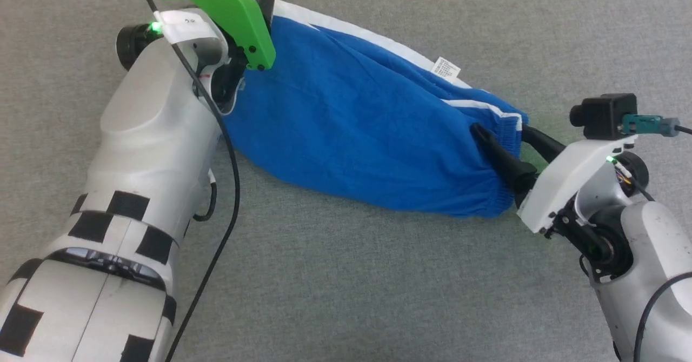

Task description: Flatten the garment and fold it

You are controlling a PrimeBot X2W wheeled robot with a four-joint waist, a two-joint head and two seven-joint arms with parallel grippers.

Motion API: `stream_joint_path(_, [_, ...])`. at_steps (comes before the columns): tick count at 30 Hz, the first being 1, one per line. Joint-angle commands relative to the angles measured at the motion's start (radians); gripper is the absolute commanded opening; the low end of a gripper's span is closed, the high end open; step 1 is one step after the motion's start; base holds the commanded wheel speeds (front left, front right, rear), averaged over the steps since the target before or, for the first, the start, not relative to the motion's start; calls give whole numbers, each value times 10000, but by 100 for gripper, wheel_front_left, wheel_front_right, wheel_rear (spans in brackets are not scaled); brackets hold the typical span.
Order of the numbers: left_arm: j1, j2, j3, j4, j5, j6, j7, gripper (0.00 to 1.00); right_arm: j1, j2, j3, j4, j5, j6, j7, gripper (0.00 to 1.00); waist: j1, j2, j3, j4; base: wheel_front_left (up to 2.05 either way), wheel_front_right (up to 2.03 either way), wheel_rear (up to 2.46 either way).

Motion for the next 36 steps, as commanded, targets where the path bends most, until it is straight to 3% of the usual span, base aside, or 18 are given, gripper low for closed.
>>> stream_joint_path(1, [-251, -3, -25, 48, -9, -148, -249, 100, 188, -71, -171, 42, 1, -21, -66, 100, -1, 0, -292, 149, 0, 0, 0])
stream_joint_path(8, [-125, 239, -120, -469, 1, -620, -1534, 100, 695, -96, -656, -142, -111, -21, -240, 100, -1, 0, -1061, 438, 0, 0, 0])
stream_joint_path(9, [307, 548, -260, -1055, 58, -735, -2450, 100, 1017, -118, -861, -208, -219, -21, -194, 100, -1, 0, -1460, 609, 0, 0, 0])
stream_joint_path(10, [490, 662, -322, -1251, 93, -752, -2708, 100, 1121, -130, -934, -227, -263, -21, -167, 100, -1, 0, -1583, 669, 0, 0, 0])
stream_joint_path(16, [2296, 1510, -368, -2859, 320, -780, -3486, 100, 1894, -138, -1486, -374, -677, -21, 421, 100, -1, 0, -2394, 1096, 0, 0, 0])
stream_joint_path(29, [6902, 2538, 250, -6028, 412, 638, -3554, 100, 2232, 647, -2538, -604, -1897, -21, 2841, 100, -1, 0, -3079, 1715, 0, 0, 0])
stream_joint_path(36, [8687, 2483, 840, -7381, 112, 1346, -3556, 100, 1786, 985, -2994, -286, -2798, -21, 3615, 100, -1, 0, -2929, 1914, 0, 0, 0])
